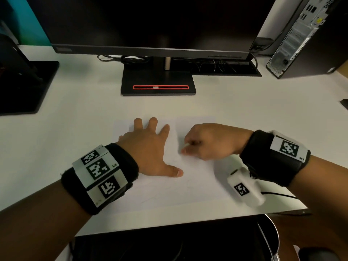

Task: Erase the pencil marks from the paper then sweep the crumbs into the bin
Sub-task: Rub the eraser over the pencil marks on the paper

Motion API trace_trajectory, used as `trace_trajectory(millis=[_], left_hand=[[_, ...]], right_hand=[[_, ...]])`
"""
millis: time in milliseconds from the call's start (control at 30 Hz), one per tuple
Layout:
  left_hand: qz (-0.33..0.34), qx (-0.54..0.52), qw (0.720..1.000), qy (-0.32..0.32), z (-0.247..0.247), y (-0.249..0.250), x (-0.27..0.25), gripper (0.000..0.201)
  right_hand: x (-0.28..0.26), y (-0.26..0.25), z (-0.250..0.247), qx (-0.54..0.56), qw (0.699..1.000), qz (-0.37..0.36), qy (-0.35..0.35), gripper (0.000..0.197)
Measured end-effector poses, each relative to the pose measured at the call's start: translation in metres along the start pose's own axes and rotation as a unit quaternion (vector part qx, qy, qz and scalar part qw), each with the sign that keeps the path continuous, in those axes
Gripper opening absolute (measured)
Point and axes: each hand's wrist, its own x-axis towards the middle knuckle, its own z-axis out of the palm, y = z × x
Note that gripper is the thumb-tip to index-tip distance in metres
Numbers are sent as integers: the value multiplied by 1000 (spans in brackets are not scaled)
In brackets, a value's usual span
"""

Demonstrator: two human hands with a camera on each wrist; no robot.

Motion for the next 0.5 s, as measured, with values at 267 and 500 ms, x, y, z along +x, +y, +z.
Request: trace_trajectory(millis=[267,500], left_hand=[[23,-6,1000,1,5,0,-14,121],[26,-8,999,-22,9,0,-15,122]], right_hand=[[0,10,-1,-3,998,19,52,45],[3,22,-9,39,997,48,40,46]])
